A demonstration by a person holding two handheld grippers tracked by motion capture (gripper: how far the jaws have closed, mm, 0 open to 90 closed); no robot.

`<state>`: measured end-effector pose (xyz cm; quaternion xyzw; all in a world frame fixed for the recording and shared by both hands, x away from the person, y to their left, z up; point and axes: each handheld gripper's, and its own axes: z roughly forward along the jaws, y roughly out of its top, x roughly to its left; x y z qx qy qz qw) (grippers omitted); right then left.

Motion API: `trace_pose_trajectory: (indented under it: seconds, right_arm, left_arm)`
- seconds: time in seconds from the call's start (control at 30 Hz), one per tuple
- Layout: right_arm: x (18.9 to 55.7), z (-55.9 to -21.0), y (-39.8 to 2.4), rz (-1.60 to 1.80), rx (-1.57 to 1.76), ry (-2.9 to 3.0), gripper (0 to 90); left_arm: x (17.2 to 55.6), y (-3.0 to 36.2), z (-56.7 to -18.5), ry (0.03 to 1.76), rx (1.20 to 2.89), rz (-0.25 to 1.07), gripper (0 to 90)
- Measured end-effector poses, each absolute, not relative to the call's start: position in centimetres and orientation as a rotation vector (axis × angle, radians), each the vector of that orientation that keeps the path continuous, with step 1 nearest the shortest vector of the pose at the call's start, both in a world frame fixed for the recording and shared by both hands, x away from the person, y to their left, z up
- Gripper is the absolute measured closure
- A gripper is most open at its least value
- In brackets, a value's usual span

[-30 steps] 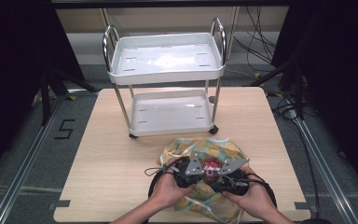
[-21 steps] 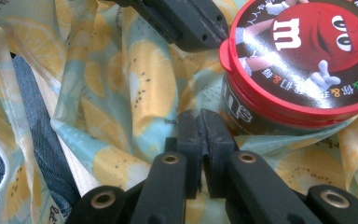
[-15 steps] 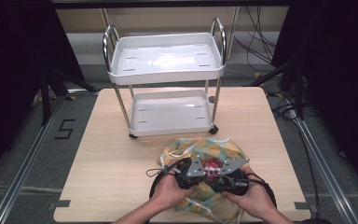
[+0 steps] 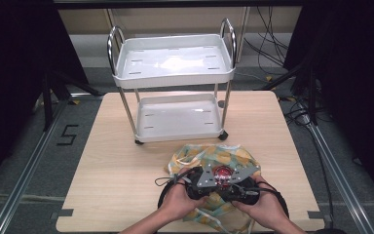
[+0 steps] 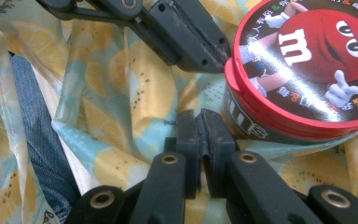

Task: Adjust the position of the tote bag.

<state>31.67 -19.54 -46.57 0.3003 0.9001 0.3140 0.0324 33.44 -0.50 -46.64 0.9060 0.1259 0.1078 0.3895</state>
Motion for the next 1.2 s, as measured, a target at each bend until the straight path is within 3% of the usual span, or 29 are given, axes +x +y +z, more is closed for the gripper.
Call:
trace_pose_trajectory:
  seconds: [0.97,1.07,1.2]
  right_arm:
    - [31.5,-46.9,-19.7,0.994,0.926,2.748,80.4]
    - [31.4,-46.7,-19.9,0.990,0.932,2.746,76.3]
    - [31.3,-46.6,-20.5,1.038,0.974,2.705,63.6]
  left_arm:
    - [33.1,-0.6,-46.7,0.300,2.302,0.302,84.1]
    - [32.7,0.3,-46.0,0.333,2.270,0.302,82.0]
    - [32.2,1.1,-45.6,0.347,2.254,0.297,80.8]
